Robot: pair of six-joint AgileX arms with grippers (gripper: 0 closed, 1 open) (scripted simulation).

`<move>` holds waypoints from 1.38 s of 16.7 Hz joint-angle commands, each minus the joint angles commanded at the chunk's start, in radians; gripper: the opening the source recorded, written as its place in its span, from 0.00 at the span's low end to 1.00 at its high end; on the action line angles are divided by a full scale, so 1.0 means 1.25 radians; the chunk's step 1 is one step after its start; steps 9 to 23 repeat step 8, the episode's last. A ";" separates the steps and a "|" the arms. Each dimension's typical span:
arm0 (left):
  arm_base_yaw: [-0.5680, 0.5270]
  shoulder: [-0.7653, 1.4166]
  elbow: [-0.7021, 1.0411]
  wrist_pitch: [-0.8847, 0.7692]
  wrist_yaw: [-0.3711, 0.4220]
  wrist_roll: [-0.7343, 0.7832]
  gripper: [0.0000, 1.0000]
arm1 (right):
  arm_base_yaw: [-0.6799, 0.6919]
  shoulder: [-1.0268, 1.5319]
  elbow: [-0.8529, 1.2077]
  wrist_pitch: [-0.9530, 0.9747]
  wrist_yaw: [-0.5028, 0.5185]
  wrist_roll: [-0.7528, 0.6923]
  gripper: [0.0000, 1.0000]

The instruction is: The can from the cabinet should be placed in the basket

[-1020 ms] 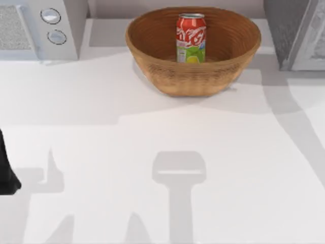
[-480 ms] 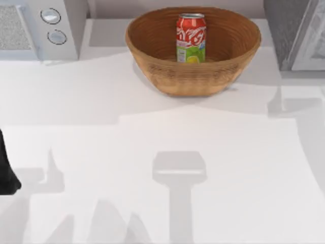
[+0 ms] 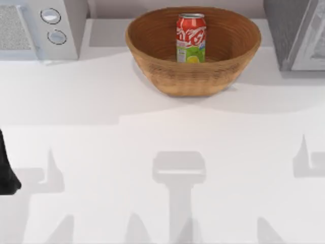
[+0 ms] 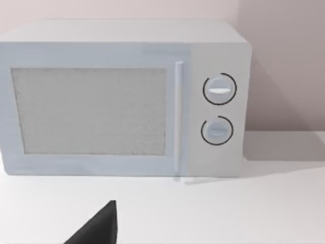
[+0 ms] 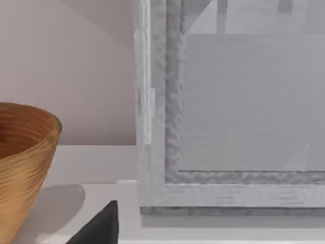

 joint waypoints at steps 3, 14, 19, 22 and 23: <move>0.000 0.000 0.000 0.000 0.000 0.000 1.00 | -0.029 -0.117 -0.136 0.035 -0.034 0.000 1.00; 0.000 0.000 0.000 0.000 0.000 0.000 1.00 | -0.043 -0.174 -0.200 0.053 -0.052 0.000 1.00; 0.000 0.000 0.000 0.000 0.000 0.000 1.00 | -0.043 -0.174 -0.200 0.053 -0.052 0.000 1.00; 0.000 0.000 0.000 0.000 0.000 0.000 1.00 | -0.043 -0.174 -0.200 0.053 -0.052 0.000 1.00; 0.000 0.000 0.000 0.000 0.000 0.000 1.00 | -0.043 -0.174 -0.200 0.053 -0.052 0.000 1.00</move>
